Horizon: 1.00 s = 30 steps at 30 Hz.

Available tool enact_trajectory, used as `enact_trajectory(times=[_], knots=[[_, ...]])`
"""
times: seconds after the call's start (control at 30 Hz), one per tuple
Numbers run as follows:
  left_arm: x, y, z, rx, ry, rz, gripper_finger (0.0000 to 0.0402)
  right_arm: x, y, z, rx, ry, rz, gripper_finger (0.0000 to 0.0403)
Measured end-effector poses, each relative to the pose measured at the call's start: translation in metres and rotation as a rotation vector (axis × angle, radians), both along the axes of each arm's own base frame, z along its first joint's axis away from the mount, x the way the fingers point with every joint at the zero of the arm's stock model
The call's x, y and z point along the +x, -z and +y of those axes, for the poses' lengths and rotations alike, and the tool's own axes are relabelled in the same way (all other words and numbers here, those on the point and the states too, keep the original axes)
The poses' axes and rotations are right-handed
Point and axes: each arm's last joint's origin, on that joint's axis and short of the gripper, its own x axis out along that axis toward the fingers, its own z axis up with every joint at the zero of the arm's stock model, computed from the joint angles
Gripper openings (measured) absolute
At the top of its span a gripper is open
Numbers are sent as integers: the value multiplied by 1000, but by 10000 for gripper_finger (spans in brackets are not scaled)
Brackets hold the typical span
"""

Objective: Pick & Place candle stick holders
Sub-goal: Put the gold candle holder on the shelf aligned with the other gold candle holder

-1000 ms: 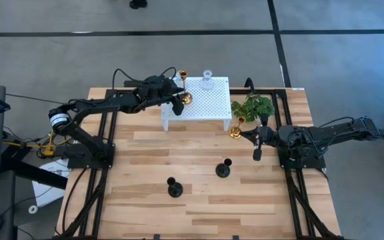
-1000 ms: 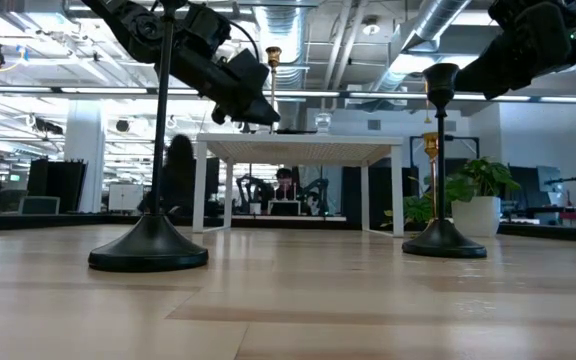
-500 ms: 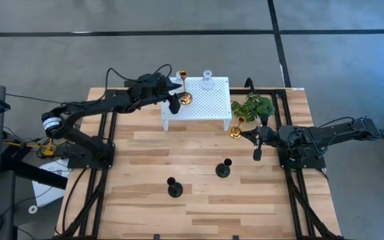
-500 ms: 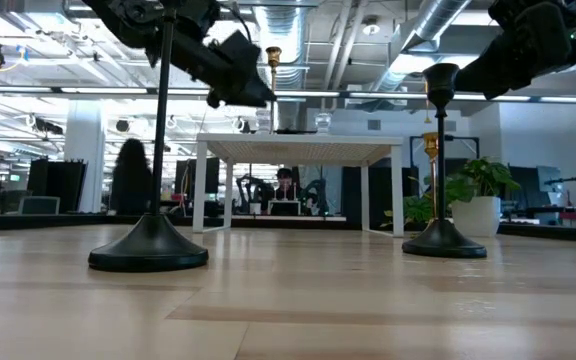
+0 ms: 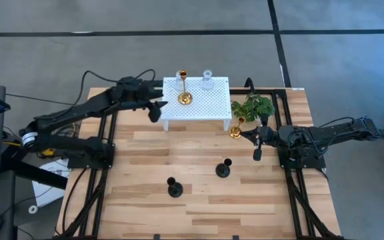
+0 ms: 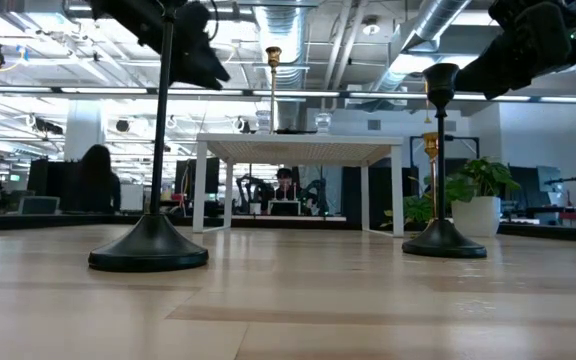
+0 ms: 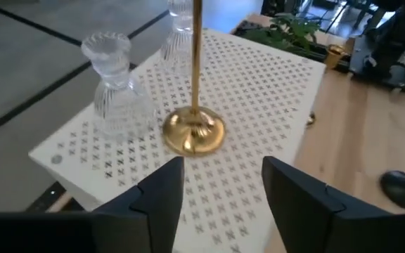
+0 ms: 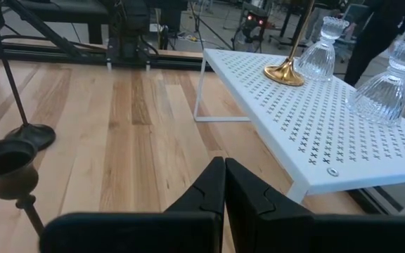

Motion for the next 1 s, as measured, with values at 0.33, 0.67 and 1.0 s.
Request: enact_trajectory(times=[0.33, 0.67, 1.0], knots=[[-30, 30, -28, 35, 134, 10, 68, -10, -1, -2, 7, 31, 4, 0], [-36, 64, -44, 64, 214, -34, 8, -33, 20, -7, 263, 201, 130, 0], [-27, 86, -59, 176, 364, -52, 8, -31, 28, -7, 343, 261, 169, 0]])
